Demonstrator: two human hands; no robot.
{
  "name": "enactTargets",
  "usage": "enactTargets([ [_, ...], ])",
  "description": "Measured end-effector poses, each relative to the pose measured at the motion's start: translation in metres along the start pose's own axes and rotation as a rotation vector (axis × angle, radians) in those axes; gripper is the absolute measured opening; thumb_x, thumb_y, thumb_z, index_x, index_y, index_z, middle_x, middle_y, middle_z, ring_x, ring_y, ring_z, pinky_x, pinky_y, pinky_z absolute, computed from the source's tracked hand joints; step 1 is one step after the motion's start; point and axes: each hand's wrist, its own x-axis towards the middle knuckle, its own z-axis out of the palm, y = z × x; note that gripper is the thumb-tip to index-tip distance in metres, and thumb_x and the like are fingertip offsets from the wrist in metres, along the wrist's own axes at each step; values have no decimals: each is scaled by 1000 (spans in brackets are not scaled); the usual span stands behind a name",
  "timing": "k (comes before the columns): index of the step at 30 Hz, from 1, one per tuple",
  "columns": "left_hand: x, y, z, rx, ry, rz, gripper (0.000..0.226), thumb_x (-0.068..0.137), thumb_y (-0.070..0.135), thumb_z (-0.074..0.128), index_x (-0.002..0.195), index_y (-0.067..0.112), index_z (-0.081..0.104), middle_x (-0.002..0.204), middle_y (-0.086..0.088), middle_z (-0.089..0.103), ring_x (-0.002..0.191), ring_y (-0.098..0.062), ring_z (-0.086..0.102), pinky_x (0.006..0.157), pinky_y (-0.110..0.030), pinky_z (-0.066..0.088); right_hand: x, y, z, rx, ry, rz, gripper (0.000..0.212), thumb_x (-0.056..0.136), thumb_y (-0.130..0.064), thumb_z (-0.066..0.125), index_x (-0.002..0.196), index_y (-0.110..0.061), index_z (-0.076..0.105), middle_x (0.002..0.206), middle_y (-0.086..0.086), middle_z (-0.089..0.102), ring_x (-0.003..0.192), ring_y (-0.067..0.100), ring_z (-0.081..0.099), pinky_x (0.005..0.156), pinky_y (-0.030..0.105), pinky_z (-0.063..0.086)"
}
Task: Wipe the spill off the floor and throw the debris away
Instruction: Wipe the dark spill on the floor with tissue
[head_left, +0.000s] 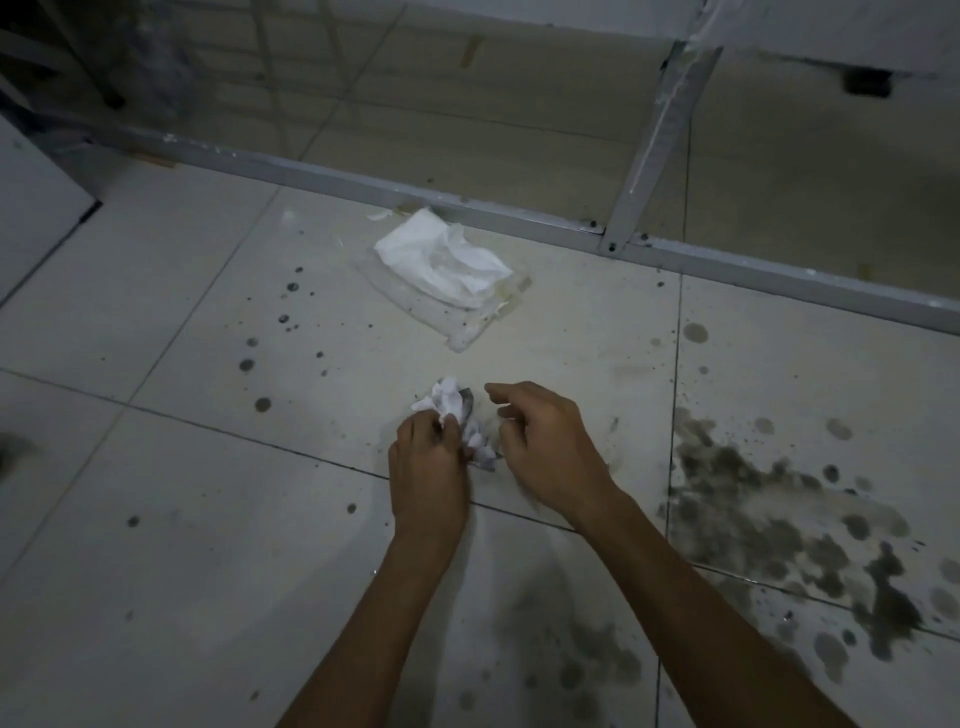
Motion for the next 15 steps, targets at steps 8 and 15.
enactTargets([
  [8,59,-23,-16,397,-100,280,30,95,21,43,120,9,54,119,-11,56,113,-28,46,89,-34,35,-4,-6,12,4,-30,-54,35,82,6,52,115,-3,63,106,11,68,88,20,65,82,23,52],
  [15,91,-28,-34,561,-141,512,43,63,9,76,102,-3,64,107,-22,63,98,-37,59,82,-40,49,7,-6,24,9,-38,-72,35,82,7,54,114,-2,63,103,11,69,87,20,65,81,22,51],
])
